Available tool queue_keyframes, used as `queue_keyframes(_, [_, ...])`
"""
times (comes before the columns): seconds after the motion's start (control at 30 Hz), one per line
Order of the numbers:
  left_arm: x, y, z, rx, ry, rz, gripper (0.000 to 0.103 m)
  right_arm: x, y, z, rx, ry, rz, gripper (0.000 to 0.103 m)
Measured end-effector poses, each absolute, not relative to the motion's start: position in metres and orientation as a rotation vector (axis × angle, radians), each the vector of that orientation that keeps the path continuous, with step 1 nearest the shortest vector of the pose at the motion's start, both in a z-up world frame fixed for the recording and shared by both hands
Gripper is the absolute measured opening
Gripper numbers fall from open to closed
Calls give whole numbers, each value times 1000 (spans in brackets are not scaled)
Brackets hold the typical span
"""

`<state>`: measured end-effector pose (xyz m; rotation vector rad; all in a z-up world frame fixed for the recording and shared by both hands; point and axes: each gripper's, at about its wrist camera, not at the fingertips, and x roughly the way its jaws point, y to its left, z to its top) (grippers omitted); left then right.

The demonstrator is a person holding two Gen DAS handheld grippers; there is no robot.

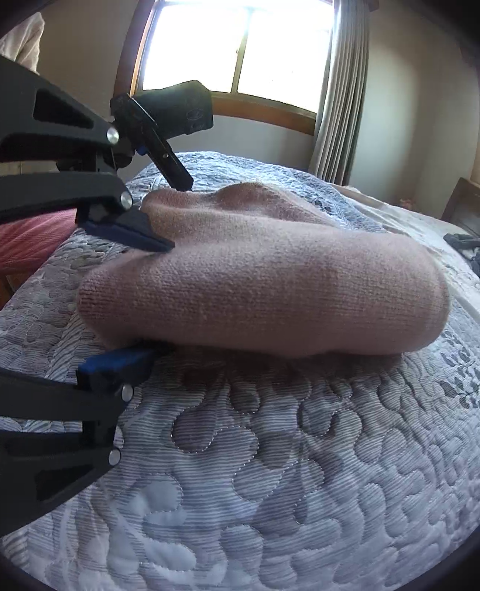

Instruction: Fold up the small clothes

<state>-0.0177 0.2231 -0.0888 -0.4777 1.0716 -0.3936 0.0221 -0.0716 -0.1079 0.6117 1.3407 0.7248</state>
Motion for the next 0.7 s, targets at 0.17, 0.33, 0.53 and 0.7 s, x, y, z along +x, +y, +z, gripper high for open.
queue_keyframes(0.17, [-18, 229, -109, -431, 1134, -331, 63, 13, -85, -102, 560, 1317, 713, 28])
queue_keyframes(0.33, [-19, 242, -132, -511, 1149, -329, 65, 6, -93, -121, 541, 1346, 667, 28])
queue_keyframes(0.53, [-23, 245, -129, -506, 1148, -313, 65, 2, -94, -117, 539, 1339, 642, 38])
queue_keyframes(0.7, [-39, 242, -108, -466, 1142, -272, 65, -11, -102, -94, 468, 1304, 574, 73])
